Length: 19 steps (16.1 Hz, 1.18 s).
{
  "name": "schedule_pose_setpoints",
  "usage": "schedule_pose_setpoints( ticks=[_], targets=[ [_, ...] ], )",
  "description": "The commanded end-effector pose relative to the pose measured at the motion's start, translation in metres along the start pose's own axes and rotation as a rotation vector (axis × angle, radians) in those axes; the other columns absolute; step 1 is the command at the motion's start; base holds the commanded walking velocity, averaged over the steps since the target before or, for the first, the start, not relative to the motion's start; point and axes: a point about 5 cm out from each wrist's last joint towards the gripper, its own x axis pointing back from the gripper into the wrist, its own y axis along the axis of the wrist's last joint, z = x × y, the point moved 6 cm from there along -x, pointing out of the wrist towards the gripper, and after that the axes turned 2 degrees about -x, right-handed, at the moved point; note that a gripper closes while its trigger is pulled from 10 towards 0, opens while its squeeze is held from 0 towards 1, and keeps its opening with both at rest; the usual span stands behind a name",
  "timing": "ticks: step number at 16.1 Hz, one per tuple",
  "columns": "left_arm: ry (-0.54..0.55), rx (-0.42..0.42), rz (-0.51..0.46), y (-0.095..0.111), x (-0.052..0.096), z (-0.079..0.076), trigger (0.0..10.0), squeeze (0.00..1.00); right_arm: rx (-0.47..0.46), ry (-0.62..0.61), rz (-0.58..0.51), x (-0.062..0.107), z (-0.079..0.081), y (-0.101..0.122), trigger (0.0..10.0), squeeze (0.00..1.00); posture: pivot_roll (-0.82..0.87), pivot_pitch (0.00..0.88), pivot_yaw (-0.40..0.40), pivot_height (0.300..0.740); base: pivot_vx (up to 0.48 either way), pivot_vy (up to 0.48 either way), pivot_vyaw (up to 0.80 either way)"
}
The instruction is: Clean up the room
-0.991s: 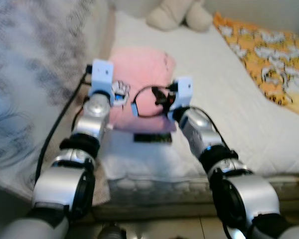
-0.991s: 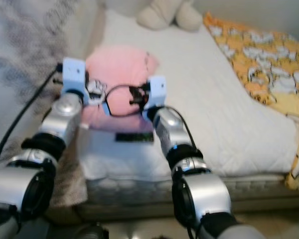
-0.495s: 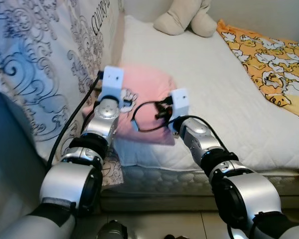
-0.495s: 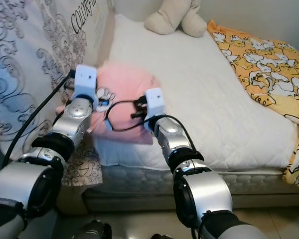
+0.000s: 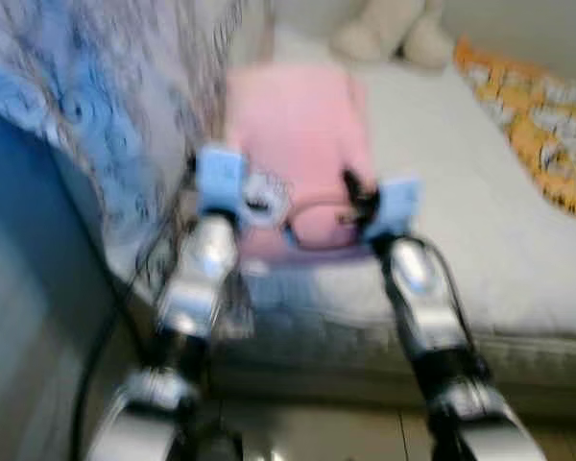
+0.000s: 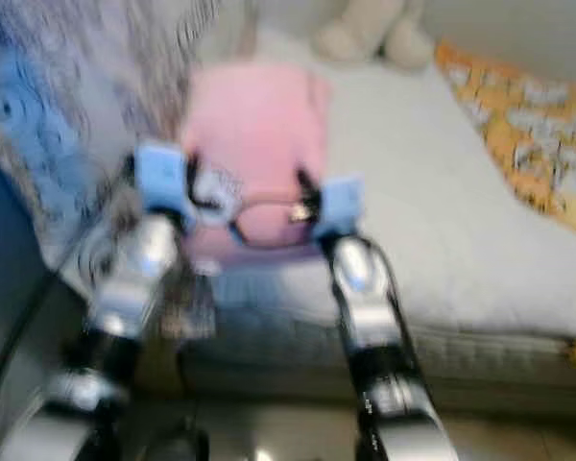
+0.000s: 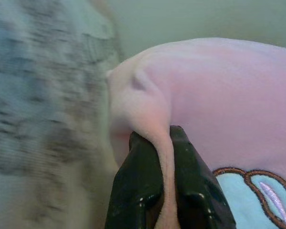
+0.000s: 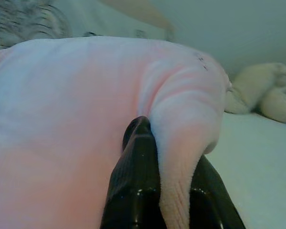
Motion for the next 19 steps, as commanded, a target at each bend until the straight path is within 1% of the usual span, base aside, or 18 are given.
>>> schedule_pose_setpoints(
  ticks=[1, 2, 3, 5, 6, 8, 10, 15, 19],
  targets=[
    [-0.021, -0.016, -0.066, 0.021, 0.001, -0.007, 10.0, 0.00, 0.019, -0.079, -0.058, 0.010, -0.020, 0.018, 10.0, 0.00, 0.17, 0.000, -0.123, 0.740, 0.000, 0.000, 0.00],
    [-0.039, -0.025, -0.078, 0.024, 0.001, -0.011, 10.0, 0.00, 0.003, -0.125, -0.032, 0.021, -0.027, 0.009, 10.0, 0.00, 0.16, 0.000, -0.121, 0.740, 0.000, 0.000, 0.00],
    [-0.057, -0.023, -0.085, 0.025, -0.003, -0.015, 10.0, 0.00, -0.008, -0.171, 0.019, 0.040, -0.032, -0.010, 10.0, 0.00, 0.15, 0.000, -0.108, 0.740, 0.315, 0.000, 0.00],
    [-0.053, -0.011, -0.072, 0.024, -0.003, -0.013, 10.0, 0.00, 0.001, -0.164, 0.046, 0.047, -0.026, -0.020, 10.0, 0.00, 0.14, 0.000, -0.105, 0.740, 0.392, 0.000, 0.00],
    [-0.023, 0.017, -0.039, 0.019, -0.002, -0.007, 10.0, 0.00, 0.005, -0.149, 0.060, 0.046, -0.021, -0.021, 10.0, 0.00, 0.13, 0.000, -0.101, 0.740, 0.465, 0.000, 0.00],
    [0.022, 0.000, -0.004, 0.012, -0.003, 0.001, 10.0, 0.00, 0.010, -0.122, 0.066, 0.040, -0.016, -0.014, 10.0, 0.00, 0.13, 0.000, -0.098, 0.740, 0.476, 0.000, 0.00],
    [0.042, -0.001, 0.011, 0.010, -0.003, 0.004, 10.0, 0.00, 0.019, -0.097, 0.079, 0.036, -0.015, -0.012, 10.0, 0.00, 0.14, 0.000, -0.102, 0.740, 0.480, 0.000, 0.00],
    [0.067, 0.018, 0.040, 0.005, -0.003, 0.003, 10.0, 0.00, -0.002, -0.062, 0.105, 0.026, -0.014, -0.013, 10.0, 0.00, 0.15, 0.000, -0.119, 0.740, 0.480, 0.000, 0.00],
    [0.080, 0.029, 0.054, 0.004, -0.011, 0.002, 10.0, 0.00, -0.013, -0.008, 0.158, 0.015, -0.008, -0.021, 10.0, 0.00, 0.15, 0.000, -0.123, 0.740, 0.480, 0.000, 0.00]
  ],
)
